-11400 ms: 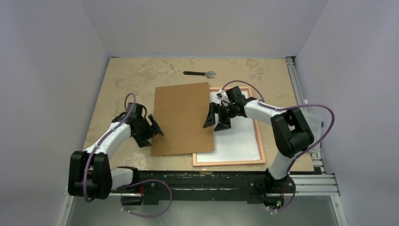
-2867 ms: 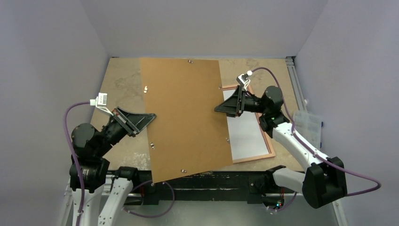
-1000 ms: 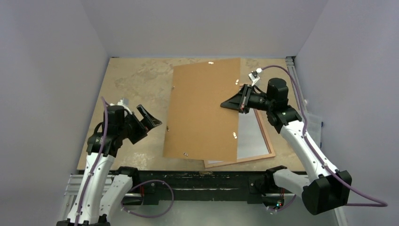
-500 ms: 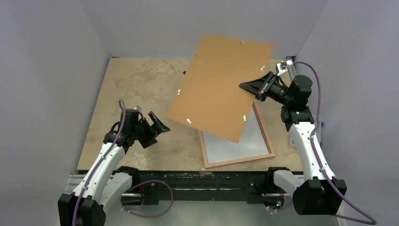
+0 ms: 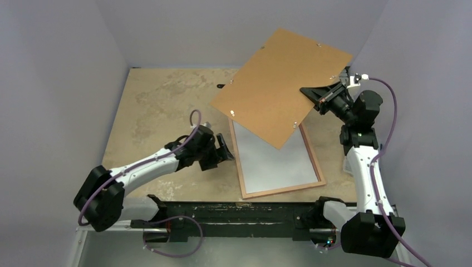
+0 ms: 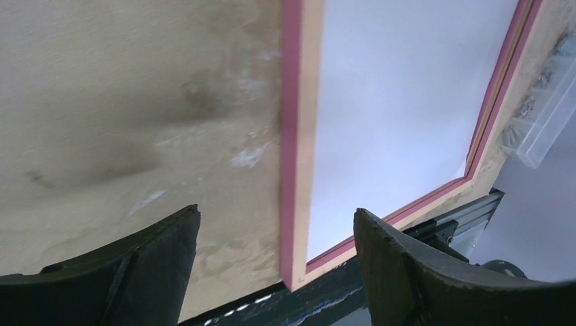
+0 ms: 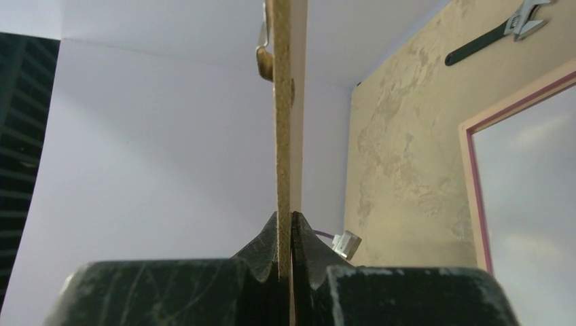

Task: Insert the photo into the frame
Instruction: Move the photo frame to the center of the board.

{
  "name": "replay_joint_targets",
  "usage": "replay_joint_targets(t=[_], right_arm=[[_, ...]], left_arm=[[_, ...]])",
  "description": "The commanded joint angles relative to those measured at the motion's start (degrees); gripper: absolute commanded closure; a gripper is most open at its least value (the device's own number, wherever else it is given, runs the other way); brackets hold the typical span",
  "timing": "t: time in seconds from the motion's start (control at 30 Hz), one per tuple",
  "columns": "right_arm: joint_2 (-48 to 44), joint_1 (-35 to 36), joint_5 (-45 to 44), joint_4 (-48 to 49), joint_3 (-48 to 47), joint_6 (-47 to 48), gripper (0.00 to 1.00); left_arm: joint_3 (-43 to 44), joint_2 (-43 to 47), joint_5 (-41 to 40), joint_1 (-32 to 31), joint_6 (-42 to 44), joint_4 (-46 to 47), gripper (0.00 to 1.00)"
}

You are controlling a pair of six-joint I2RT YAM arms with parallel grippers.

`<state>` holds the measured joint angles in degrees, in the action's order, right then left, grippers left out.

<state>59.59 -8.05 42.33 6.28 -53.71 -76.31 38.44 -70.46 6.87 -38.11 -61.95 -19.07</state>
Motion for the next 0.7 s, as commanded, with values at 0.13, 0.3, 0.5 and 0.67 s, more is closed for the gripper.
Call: replay_joint_targets(t=[0.13,0.3,0.5,0.67], right_arm=[[-2.26,-0.74,-5.08,-2.94,-4.36,2.16,1.00],[-2.36,-1.08,-6.46,-5.81,-5.28,4.42,1.00],[-2.60,-1.09,-8.60,-12.16,-8.24,9.80,1.00],[-2.74,-1.10,-8.56,-12.77,-7.84,10.44,1.00]], left_arm=[[14.80,-14.93,-13.49,-10.75,-3.04,-0.60,0.25],[22.40,-24.25,-14.93,-12.52,-2.58,-8.42,0.33],[27.91,-30.80,-16.63,-13.21,-1.65,-15.77,0.51],[28.53,-31.43,-17.92,-13.17,-1.09,-17.65,0.71]])
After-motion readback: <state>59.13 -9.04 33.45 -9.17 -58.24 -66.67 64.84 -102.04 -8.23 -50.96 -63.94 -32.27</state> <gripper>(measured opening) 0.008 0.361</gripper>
